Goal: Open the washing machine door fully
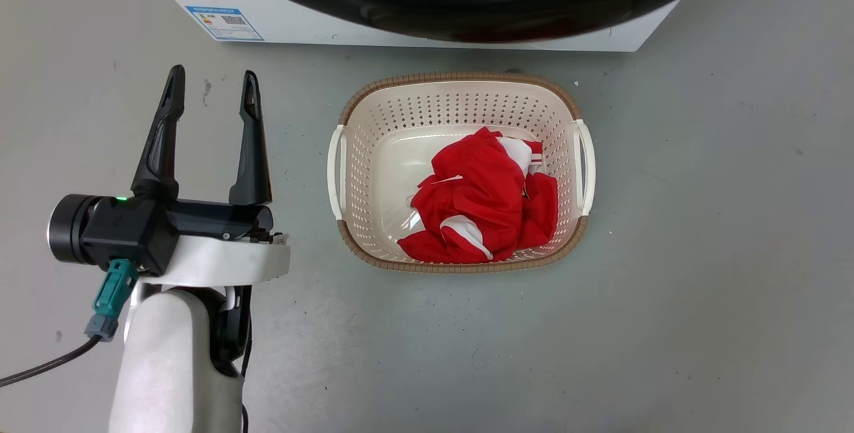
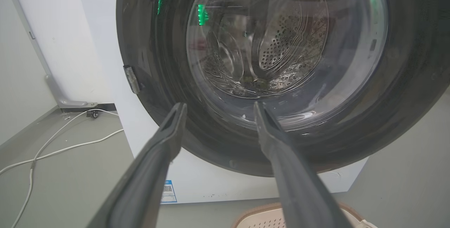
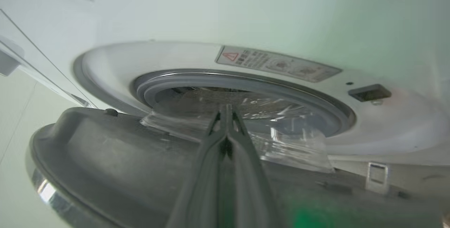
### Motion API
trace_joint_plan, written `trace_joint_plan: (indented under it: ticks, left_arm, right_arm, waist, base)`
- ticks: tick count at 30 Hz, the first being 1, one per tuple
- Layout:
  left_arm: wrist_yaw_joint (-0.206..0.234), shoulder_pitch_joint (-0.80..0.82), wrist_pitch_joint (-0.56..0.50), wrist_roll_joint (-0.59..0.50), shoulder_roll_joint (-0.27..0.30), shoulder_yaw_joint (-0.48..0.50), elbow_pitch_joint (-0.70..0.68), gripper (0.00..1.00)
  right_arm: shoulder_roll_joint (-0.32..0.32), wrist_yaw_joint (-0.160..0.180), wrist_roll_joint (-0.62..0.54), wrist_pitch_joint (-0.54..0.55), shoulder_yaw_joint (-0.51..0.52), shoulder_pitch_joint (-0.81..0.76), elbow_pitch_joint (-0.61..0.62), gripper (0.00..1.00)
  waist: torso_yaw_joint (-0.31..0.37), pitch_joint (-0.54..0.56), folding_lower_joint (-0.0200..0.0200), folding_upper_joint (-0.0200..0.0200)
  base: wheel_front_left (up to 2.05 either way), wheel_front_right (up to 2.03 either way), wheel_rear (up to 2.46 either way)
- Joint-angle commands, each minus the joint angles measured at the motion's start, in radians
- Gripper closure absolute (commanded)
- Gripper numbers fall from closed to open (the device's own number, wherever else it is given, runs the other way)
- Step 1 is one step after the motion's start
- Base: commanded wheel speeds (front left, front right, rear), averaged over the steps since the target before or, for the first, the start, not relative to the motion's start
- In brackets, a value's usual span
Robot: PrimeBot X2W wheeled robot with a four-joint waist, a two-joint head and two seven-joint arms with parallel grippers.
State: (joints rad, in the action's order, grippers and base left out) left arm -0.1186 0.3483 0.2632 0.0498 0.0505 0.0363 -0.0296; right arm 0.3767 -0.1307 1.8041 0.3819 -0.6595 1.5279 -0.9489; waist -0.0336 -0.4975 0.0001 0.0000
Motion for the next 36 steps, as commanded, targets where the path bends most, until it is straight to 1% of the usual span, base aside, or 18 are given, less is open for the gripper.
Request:
trace_joint_plan:
  ticks: [1, 6, 9, 14, 19, 26, 33, 36]
  left_arm:
    - [0.003, 0.011, 0.002, 0.004, 0.0, -0.001, 0.001, 0.0]
    - [0.005, 0.006, 0.002, 0.006, 0.0, -0.005, 0.008, 0.0]
    - [0.007, 0.001, 0.002, 0.007, 0.0, -0.012, 0.013, 0.0]
    - [0.003, -0.018, 0.002, -0.006, 0.0, -0.015, 0.019, 0.0]
    - [-0.001, -0.033, 0.002, -0.011, -0.001, -0.019, 0.031, 0.0]
    - [0.005, -0.062, 0.002, 0.005, -0.001, -0.032, 0.048, 0.0]
    - [0.021, -0.085, 0.002, 0.019, 0.0, -0.049, 0.054, 0.0]
    - [0.026, -0.095, 0.002, 0.028, 0.0, -0.057, 0.06, 0.0]
  right_arm:
    - [-0.007, 0.0, 0.004, 0.014, -0.01, -0.019, 0.007, 1.0]
    - [0.008, 0.0, 0.027, 0.061, -0.031, -0.046, 0.042, 1.0]
    - [0.02, 0.0, 0.049, 0.109, -0.05, -0.08, 0.081, 1.0]
    - [0.05, 0.0, 0.101, 0.195, -0.08, -0.144, 0.179, 1.0]
    - [0.089, 0.0, 0.16, 0.239, -0.114, -0.226, 0.278, 1.0]
    - [0.11, 0.0, 0.257, 0.259, -0.178, -0.35, 0.413, 1.0]
    - [0.11, 0.0, 0.334, 0.241, -0.228, -0.434, 0.541, 1.0]
    - [0.116, 0.0, 0.349, 0.228, -0.248, -0.461, 0.581, 1.0]
  waist:
    - [0.001, 0.002, -0.0001, 0.0]
    - [0.008, 0.015, -0.0001, 0.0]
    - [0.008, 0.031, -0.0001, 0.0]
    - [0.011, 0.053, -0.0001, 0.0]
    - [0.009, 0.088, -0.0001, 0.0]
    - [-0.006, 0.149, -0.0001, 0.0]
    - [-0.024, 0.193, -0.0001, 0.0]
    - [-0.034, 0.206, -0.0001, 0.0]
  base:
    - [0.0, 0.0, 0.0]
    - [0.0, 0.0, 0.0]
    - [0.0, 0.0, 0.0]
    - [0.0, 0.0, 0.0]
    - [0.0, 0.0, 0.0]
    - [0.0, 0.0, 0.0]
    - [0.0, 0.0, 0.0]
    - [0.0, 0.0, 0.0]
